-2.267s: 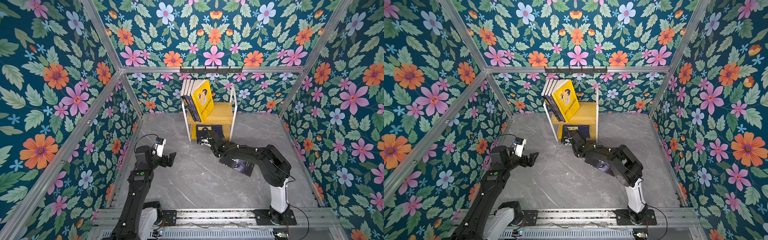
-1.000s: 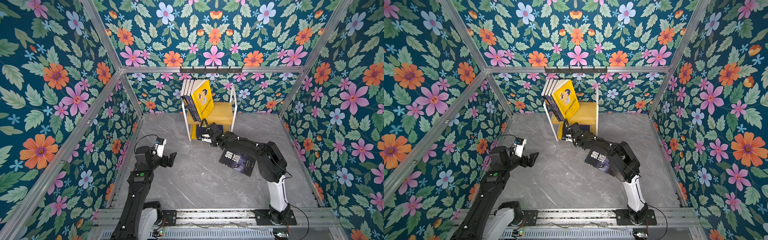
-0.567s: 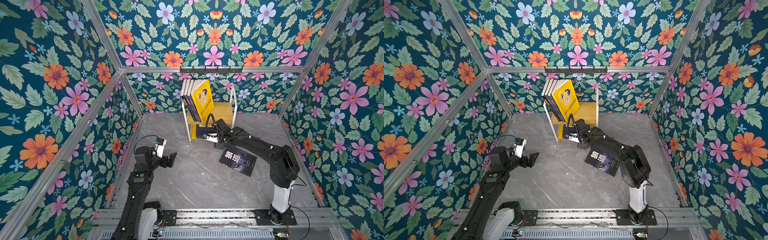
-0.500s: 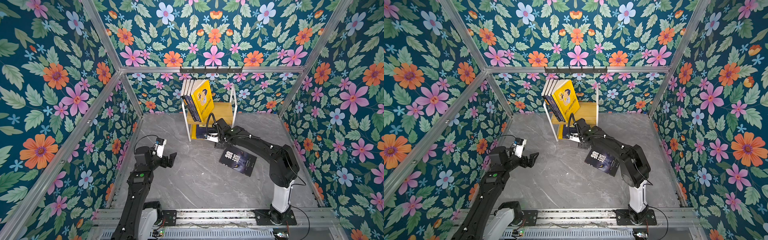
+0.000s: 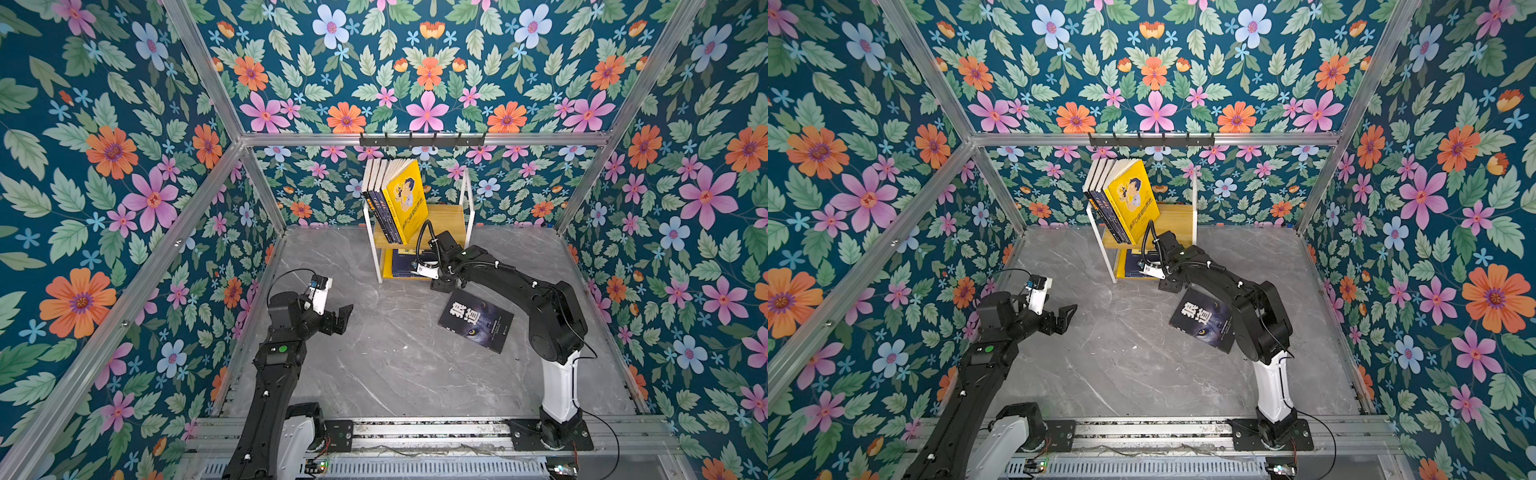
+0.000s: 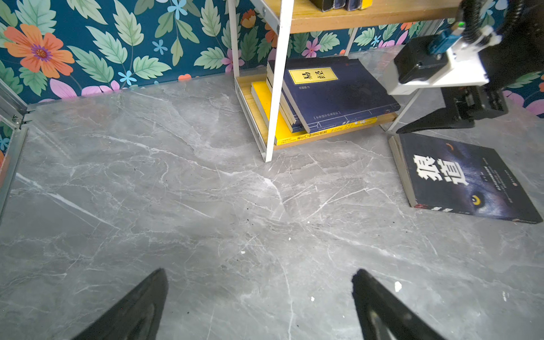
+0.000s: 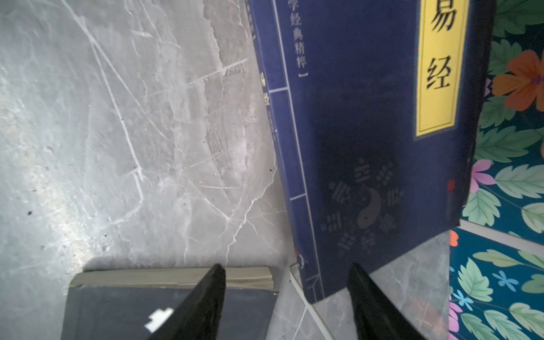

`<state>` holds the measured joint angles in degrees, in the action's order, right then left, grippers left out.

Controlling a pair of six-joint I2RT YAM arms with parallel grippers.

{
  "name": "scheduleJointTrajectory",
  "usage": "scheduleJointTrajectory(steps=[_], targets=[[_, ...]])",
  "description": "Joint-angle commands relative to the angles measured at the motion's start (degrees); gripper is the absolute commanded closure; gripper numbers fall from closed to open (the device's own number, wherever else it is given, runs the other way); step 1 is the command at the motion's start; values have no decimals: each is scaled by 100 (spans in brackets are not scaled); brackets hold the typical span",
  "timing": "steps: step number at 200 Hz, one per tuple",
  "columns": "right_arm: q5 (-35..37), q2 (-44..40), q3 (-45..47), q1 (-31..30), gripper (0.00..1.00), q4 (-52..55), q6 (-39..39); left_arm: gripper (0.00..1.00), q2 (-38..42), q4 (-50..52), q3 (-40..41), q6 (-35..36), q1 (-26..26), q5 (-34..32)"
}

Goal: Stacking books/files
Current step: Move the book to the bookshelf.

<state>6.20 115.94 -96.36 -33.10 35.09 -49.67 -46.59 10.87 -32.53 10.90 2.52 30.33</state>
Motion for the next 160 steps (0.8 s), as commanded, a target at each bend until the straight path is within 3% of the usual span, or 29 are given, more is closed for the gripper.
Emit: scheduleJointTrajectory(steps=[1, 124, 160], targets=[[-17, 64, -67, 32, 37, -192, 108, 0, 18, -35, -16, 35, 23, 79], [187, 44, 294, 6, 72, -1433, -145, 0, -25, -21, -62, 5, 111, 79], [300, 17, 432, -29, 78, -1822, -318, 0, -42, -10, -59, 12, 125, 88]])
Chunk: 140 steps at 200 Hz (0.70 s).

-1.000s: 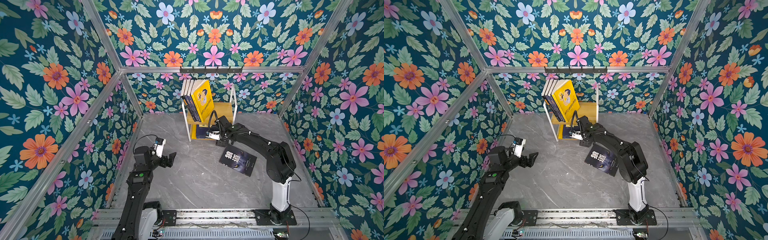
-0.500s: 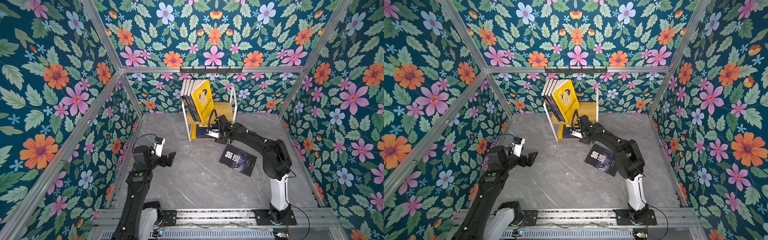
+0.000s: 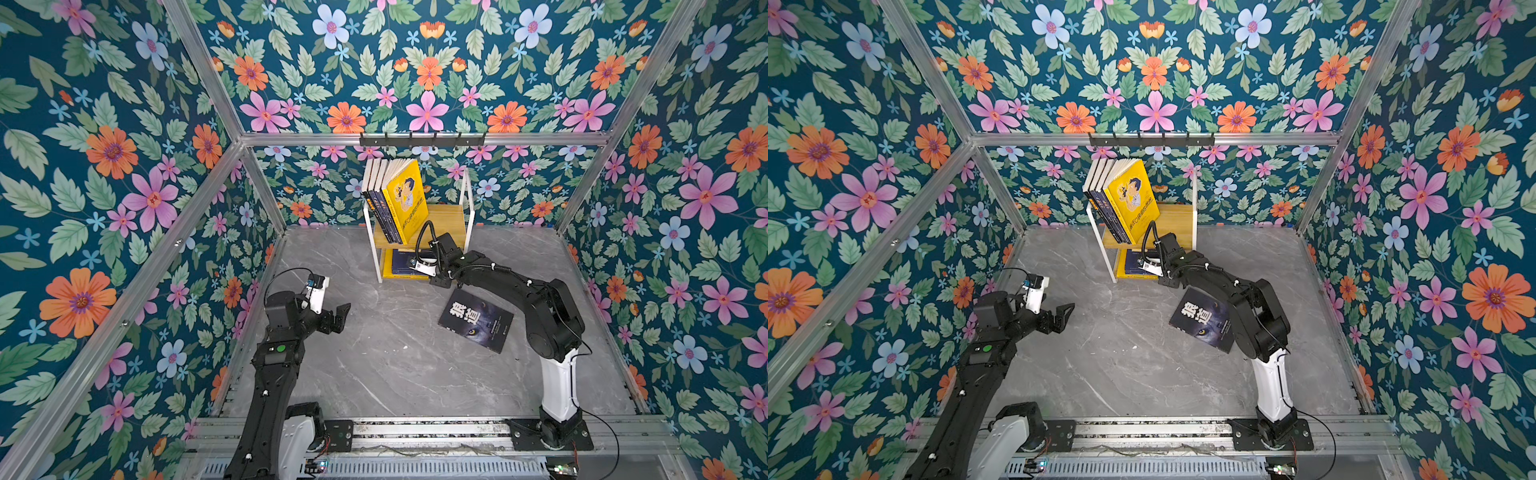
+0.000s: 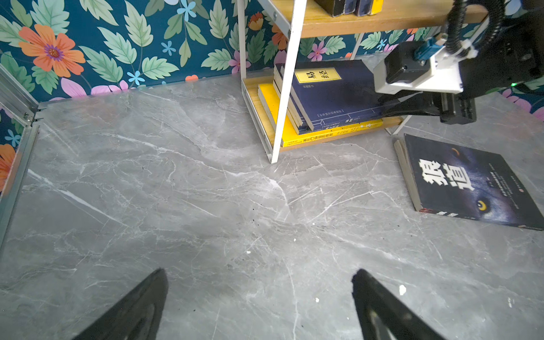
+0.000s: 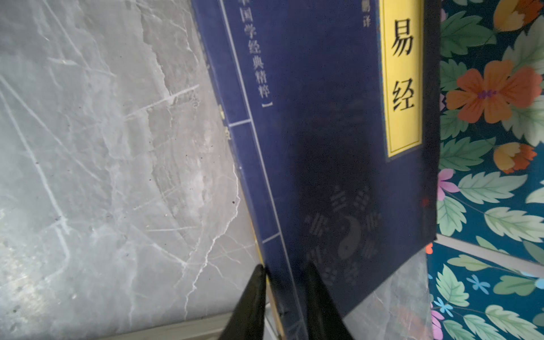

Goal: Stacking books/files
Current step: Move the book to the bookshelf.

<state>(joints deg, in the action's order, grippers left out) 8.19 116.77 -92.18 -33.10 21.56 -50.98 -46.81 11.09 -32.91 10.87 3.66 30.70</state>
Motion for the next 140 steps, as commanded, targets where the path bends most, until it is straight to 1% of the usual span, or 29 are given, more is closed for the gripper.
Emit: scheduleJointTrajectory(steps=[1, 58, 73, 90, 101, 113, 140], targets=[[98, -67, 11, -34, 78, -469, -190, 0, -21, -30, -22, 17, 12, 50], [-74, -32, -37, -64, 77, -351, -174, 0, 9, -59, -19, -3, 12, 51], [-194, -37, -52, -70, 75, -258, -117, 0, 48, -63, 19, 9, 12, 68], [-239, -18, -47, -114, 67, -234, -86, 0, 33, -45, 6, 12, 20, 62], [-246, 7, -46, -143, 64, -273, -87, 0, 32, -64, 1, -1, 29, 64], [-249, 37, -85, -150, 63, -290, -42, 0, 66, -74, 28, -14, 29, 81], [-155, 179, -192, -169, 63, -327, -1, 0, 58, -41, 13, 9, 27, 78]])
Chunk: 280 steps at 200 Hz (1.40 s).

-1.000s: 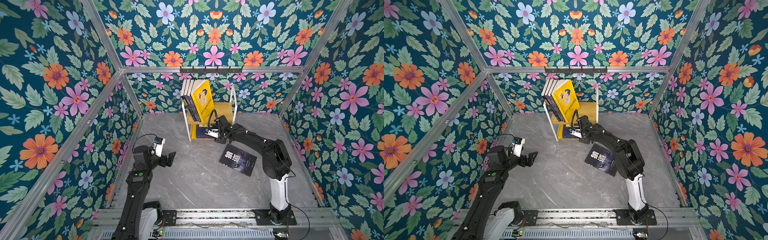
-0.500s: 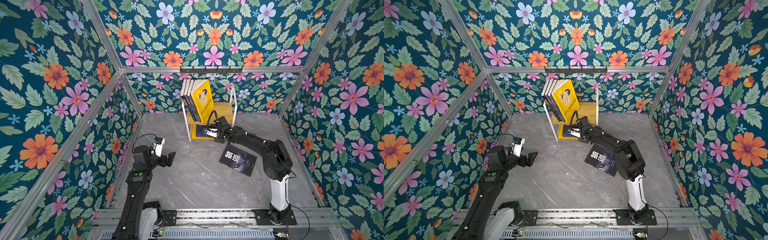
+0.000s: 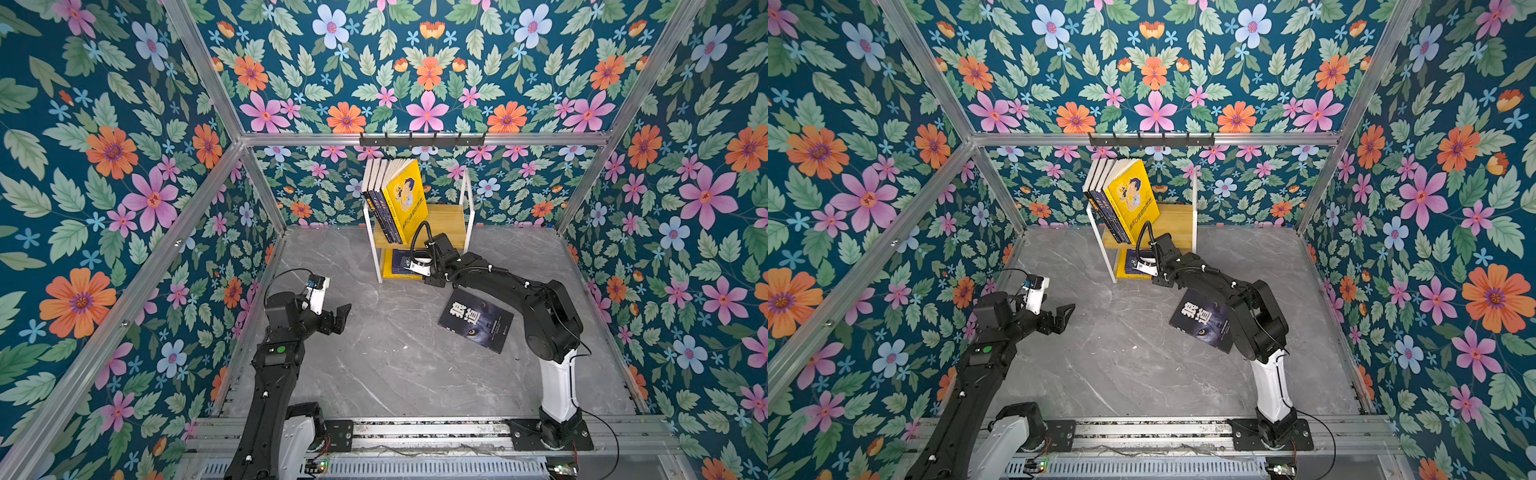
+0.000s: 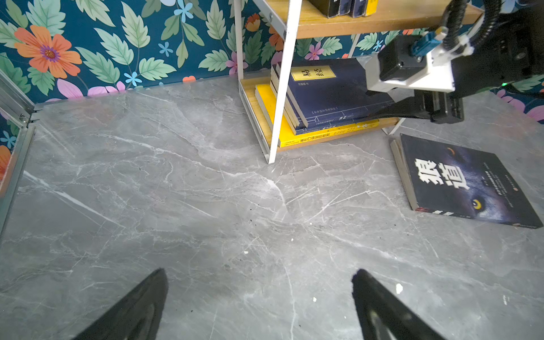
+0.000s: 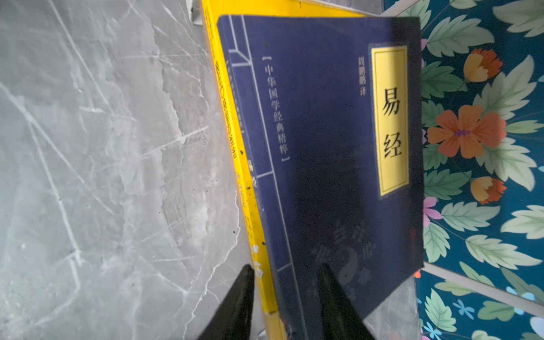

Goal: Stacking books/files
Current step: Move the book to the bookshelf.

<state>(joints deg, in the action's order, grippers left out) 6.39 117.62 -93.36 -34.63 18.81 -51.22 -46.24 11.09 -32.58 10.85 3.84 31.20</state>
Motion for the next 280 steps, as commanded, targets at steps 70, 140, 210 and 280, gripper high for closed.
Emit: scheduleJointTrajectory(steps=[70, 140, 210, 280], targets=[[96, 326, -382, -61, 70, -212, 60, 0, 51, -65, 4, 7, 21, 34], [239, 407, -582, -112, 72, -160, -67, 0, 42, -27, 7, 41, 29, 45], [306, -247, 47, -86, 71, -132, -95, 0, 25, -79, 12, 14, 33, 48], [-114, -2025, 1555, -104, 56, 139, 2053, 0, -4, -49, 12, 23, 34, 143]])
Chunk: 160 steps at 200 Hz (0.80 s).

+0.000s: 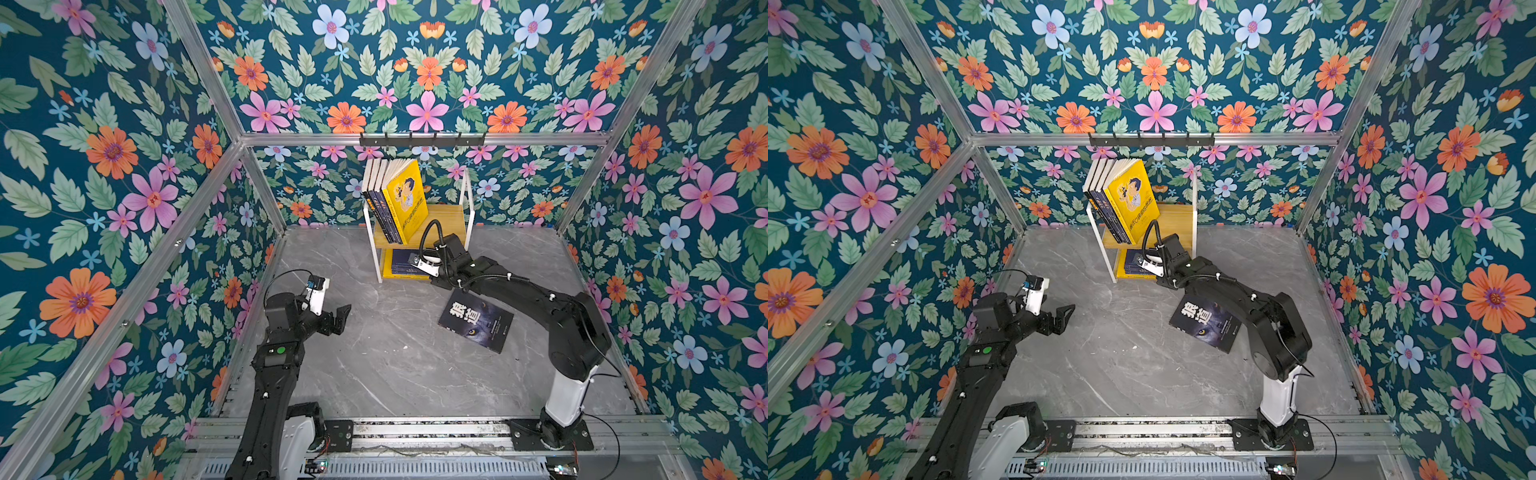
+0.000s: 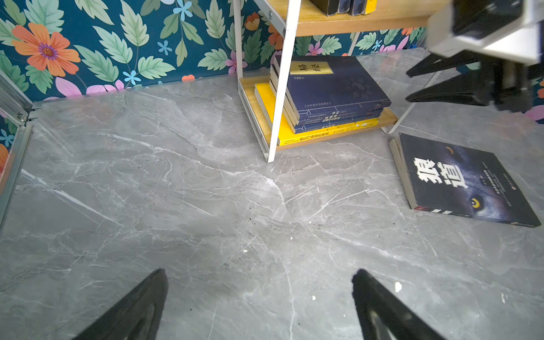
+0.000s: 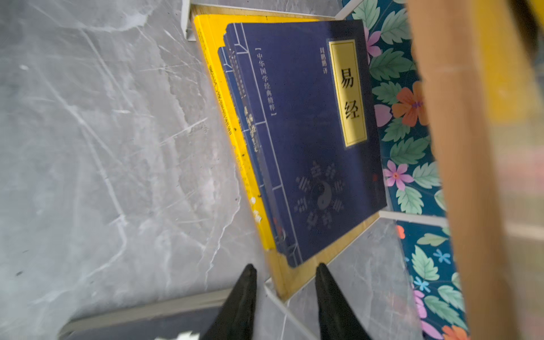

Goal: Stacking books/files
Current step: Move the book to the center of the table.

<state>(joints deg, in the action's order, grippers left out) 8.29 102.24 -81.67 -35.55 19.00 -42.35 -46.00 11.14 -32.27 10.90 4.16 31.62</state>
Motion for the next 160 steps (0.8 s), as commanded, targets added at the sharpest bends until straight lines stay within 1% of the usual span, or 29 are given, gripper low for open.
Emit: scheduleJointTrajectory(steps=[1, 9, 12, 28, 51, 73, 82, 100, 122, 142, 148, 160], targets=[[-308, -516, 409, -13, 56, 129, 1223, 0, -34, -56, -21, 23, -1, 96], [-297, -662, 589, -12, 53, 177, 1517, 0, -64, -50, -50, 7, 14, 87], [-287, -901, 663, -13, 51, 201, 1669, 0, -67, -62, -59, -3, 14, 87], [-173, -1346, 1092, -3, 45, 210, 2384, 0, -49, -113, -26, -39, 12, 74], [-128, -1801, 1557, 2, 36, 414, 3453, 0, -71, -65, -23, -34, 32, 110], [-245, -2030, 1684, 50, 32, 1110, 4527, 0, -145, -90, -68, -64, 49, 68], [-261, -2121, 1816, 136, 32, 1223, 5012, 0, -187, -101, -64, -95, 49, 70], [-595, -2342, 2173, 396, 29, 1270, 5807, 0, -293, -90, -98, -136, 62, 147], [-825, -2590, 2572, 733, 22, 1295, 6622, 0, -392, -145, -165, -228, 80, 146], [-1140, -2690, 2911, 1325, 18, 1291, 7239, 0, -426, -140, -147, -230, 95, 144], [-1291, -2696, 2998, 1559, 16, 1295, 7425, 0, -443, -134, -148, -235, 123, 166], [-1486, -2732, 3196, 1910, 12, 1224, 7599, 0, -467, -136, -156, -266, 160, 170]])
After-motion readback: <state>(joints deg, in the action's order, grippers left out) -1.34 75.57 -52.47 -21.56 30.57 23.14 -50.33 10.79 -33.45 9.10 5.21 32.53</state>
